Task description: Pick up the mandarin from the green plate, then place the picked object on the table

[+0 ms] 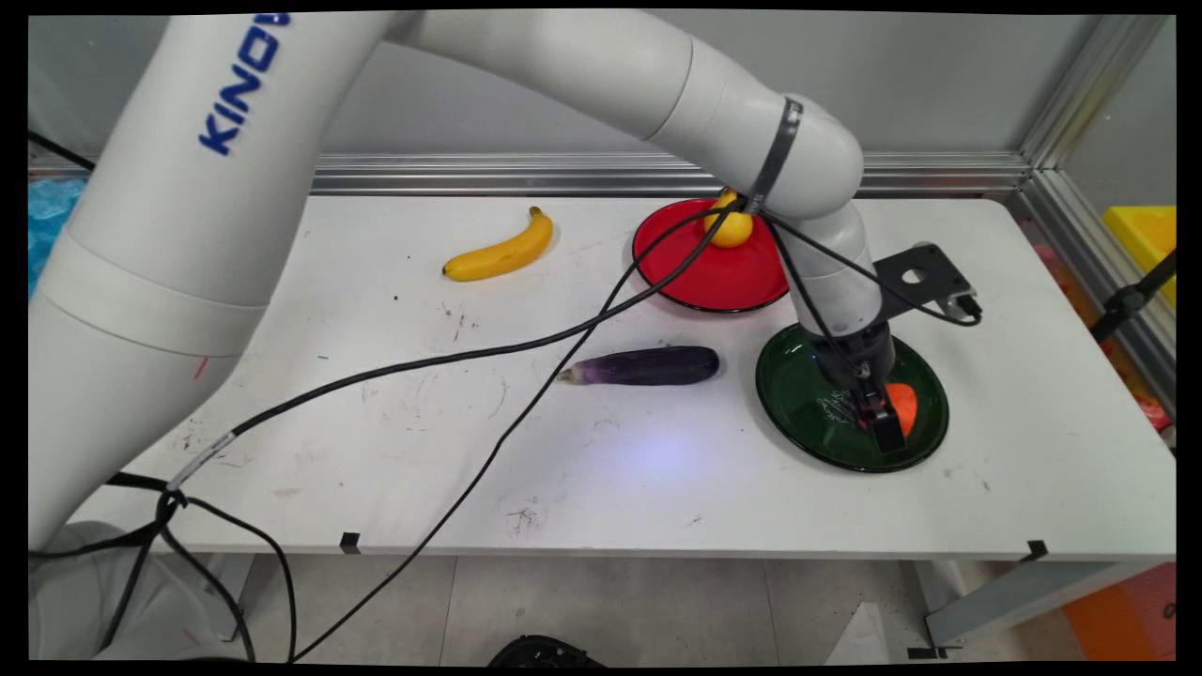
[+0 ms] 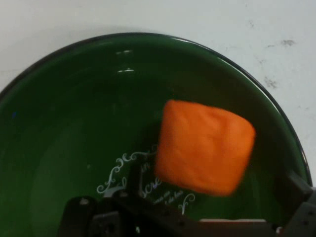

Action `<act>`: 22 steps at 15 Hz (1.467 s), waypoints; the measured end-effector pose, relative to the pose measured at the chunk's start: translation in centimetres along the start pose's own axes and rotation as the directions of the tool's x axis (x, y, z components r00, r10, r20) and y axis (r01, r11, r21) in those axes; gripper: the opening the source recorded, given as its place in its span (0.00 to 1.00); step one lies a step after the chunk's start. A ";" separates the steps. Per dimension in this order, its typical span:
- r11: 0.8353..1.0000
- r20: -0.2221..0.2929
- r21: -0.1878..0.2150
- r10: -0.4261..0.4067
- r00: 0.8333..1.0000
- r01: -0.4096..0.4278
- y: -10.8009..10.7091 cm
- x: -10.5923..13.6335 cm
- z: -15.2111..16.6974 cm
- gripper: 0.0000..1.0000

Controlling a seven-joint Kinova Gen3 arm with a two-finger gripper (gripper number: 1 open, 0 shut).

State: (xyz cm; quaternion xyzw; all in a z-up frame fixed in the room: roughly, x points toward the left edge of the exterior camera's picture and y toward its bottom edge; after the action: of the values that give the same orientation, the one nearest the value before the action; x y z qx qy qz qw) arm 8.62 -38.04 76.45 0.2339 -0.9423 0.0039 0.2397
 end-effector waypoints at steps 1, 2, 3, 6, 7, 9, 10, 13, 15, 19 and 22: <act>1.000 0.001 -0.002 -0.003 1.000 0.003 0.0 0.0 0.2 1.00; 1.000 0.001 -0.003 -0.005 1.000 0.005 -0.1 0.1 0.5 1.00; 1.000 -0.002 -0.002 -0.004 1.000 0.004 -0.1 0.2 0.7 1.00; 1.000 -0.014 0.003 0.002 1.000 -0.002 -0.3 0.5 1.1 1.00; 1.000 -0.016 0.003 0.004 1.000 -0.004 -0.3 0.6 1.2 0.00; 1.000 -0.019 0.003 0.013 1.000 -0.013 -0.2 0.5 0.9 0.00; 1.000 -0.020 0.003 0.018 1.000 -0.018 -0.2 0.5 0.7 0.00; 0.999 -0.027 0.012 0.031 0.999 -0.031 -0.3 0.4 -1.0 0.00; 0.999 -0.031 0.023 0.039 0.999 -0.039 -0.4 0.2 -3.0 0.00; 0.997 -0.017 0.055 0.055 0.998 -0.054 -0.3 -1.5 -9.1 0.00; 0.996 0.030 0.066 0.060 0.998 -0.061 -0.1 -4.7 -13.7 0.00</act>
State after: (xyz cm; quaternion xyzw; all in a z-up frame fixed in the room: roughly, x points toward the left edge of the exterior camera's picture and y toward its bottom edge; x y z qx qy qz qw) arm 18.49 -34.39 86.39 0.2131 -0.9516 0.0392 0.2181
